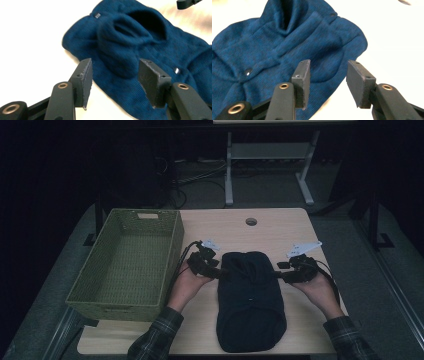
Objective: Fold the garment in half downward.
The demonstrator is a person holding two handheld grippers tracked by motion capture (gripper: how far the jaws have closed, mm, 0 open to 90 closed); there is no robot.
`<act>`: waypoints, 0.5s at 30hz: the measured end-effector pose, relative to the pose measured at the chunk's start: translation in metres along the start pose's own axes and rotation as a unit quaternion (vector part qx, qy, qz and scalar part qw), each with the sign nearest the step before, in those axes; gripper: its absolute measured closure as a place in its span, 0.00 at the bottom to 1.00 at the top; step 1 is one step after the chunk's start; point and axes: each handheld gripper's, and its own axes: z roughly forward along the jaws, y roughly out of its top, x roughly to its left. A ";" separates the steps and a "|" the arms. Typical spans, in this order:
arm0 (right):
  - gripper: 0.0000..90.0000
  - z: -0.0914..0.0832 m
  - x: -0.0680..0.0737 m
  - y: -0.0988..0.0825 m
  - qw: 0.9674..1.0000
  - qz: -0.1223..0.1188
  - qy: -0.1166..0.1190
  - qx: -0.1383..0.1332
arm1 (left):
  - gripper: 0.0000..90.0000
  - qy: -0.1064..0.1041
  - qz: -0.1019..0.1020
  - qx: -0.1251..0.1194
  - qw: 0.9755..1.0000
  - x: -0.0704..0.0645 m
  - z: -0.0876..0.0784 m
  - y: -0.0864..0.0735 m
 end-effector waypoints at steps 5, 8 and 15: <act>0.60 0.000 -0.010 0.013 1.000 0.001 -0.004 -0.002 | 0.51 0.009 -0.005 0.002 1.000 0.010 0.002 0.011; 0.60 0.002 -0.016 0.020 1.000 0.000 -0.007 -0.006 | 0.51 0.018 -0.008 -0.001 1.000 0.017 0.002 0.018; 0.60 0.011 -0.032 0.035 1.000 0.007 -0.001 -0.013 | 0.52 0.035 -0.011 0.006 0.999 0.035 0.009 0.032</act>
